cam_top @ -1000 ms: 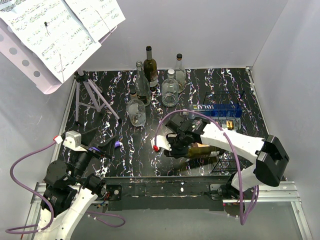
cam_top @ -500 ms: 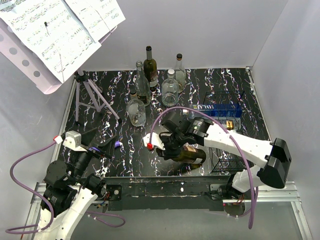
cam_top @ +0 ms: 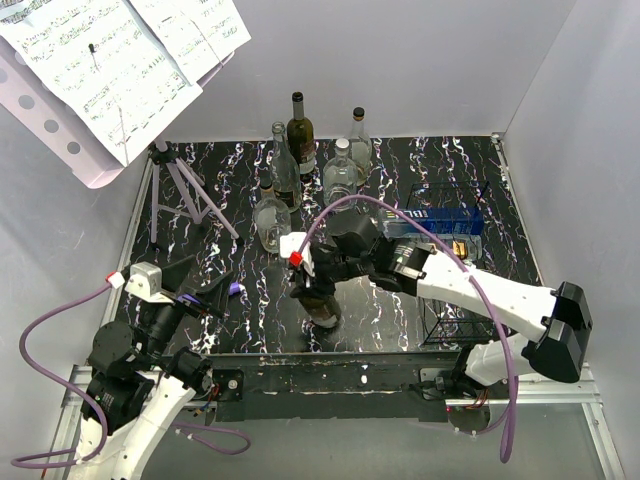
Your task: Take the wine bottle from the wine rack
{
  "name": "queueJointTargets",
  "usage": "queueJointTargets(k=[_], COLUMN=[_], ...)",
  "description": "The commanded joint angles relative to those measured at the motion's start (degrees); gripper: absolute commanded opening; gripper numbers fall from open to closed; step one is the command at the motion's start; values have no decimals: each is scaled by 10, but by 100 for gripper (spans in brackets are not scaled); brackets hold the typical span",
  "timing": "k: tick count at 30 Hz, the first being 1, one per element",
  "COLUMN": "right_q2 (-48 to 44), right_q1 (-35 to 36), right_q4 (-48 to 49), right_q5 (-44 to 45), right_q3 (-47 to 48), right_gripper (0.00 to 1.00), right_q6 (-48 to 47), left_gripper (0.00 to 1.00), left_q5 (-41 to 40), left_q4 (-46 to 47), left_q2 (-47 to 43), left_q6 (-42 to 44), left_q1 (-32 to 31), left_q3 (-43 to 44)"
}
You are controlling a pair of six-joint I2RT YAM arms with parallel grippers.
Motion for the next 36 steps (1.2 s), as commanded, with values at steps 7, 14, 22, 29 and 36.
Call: queueJointTargets(k=[7, 14, 22, 29, 36], right_q2=[74, 168, 213, 222, 211], right_q1=[5, 5, 9, 8, 14], right_q4=[369, 399, 373, 343, 353], right_q5=[125, 171, 212, 226, 242], right_q3=[35, 119, 160, 173, 153], right_gripper=[1, 1, 1, 18, 45], right_q6=[123, 141, 194, 207, 204], left_gripper=[98, 98, 98, 98, 98], left_q5=[-20, -28, -27, -25, -23], left_q4=[-3, -3, -2, -1, -1], left_q2=[-11, -18, -14, -10, -10], left_q6=[1, 1, 1, 2, 2], left_q1=[-3, -3, -3, -3, -3], left_q3=[11, 11, 10, 10, 8])
